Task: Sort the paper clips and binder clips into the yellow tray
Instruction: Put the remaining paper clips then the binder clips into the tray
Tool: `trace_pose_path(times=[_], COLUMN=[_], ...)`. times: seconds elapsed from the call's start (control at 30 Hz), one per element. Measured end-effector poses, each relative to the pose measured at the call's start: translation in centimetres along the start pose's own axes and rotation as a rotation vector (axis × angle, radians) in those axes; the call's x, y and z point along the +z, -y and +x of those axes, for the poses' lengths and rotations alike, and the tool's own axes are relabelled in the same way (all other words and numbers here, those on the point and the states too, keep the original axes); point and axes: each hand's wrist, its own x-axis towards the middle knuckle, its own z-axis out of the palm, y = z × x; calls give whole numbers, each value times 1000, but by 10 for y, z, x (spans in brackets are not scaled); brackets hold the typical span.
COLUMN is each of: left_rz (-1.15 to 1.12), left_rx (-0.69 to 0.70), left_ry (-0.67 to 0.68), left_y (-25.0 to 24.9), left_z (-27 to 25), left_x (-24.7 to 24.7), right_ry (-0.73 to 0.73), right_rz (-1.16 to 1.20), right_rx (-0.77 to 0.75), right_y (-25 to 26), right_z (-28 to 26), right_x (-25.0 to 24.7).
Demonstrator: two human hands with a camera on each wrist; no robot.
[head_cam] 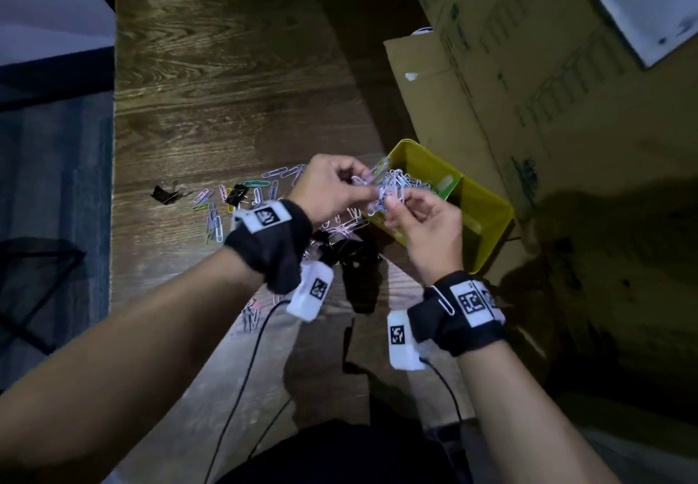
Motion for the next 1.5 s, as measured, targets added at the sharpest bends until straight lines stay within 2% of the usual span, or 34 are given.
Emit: trace_pose_path(times=[0.07,0.17,0.23,0.33,0.4,0.47,0.6,0.63,0.77,0.83,0.87,0.93,1.0,1.07,1.17,1.3,1.4,1.5], left_rz=[29,194,347,667,743,689,243,200,295,497,647,885,973,1033,1088,915,856,862], left_rx=[-38,-72,-73,-54,-43,-17,7,0,-89,-164,-211,-287,-241,-168,-110,-32,28,40], left_ry=[-12,-13,27,196,231,191,29,-34,-353,-462,-458,-329,-209,-155,-189,-262,-319,-383], left_y=[-5,-2,1,1,1,2,6,12,58,83,93,117,142,164,174,182,181,166], left_z=[20,41,49,55,54,48,20,13,-11,-18,-21,-22,-15,-8,-14,-54,-70,-43], left_x=[19,41,49,50,46,37,-3,-21,-109,-144,-159,-180,-193,-196,-182,-151,-143,-159], right_ry=[-103,-179,-143,-92,-53,-8,30,35,38,38,51,92,198,365,603,839,815,707], right_rz=[-108,-318,-465,-635,-682,-721,-774,-785,-813,-797,-789,-757,-741,-763,-800,-1024,-1145,-1158], right_rx=[23,51,70,94,102,98,41,27,-103,-185,-220,-314,-391,-421,-434,-406,-471,-545], right_y=[-6,-15,-15,-12,-8,-7,-13,-16,-24,-23,-22,-19,-17,-21,-34,-66,-91,-106], right_z=[19,42,52,61,63,63,56,54,43,37,32,20,8,-2,-14,-33,-47,-58], right_x=[-10,-19,-22,-25,-25,-24,-23,-23,-23,-17,-11,6,26,46,74,97,97,90])
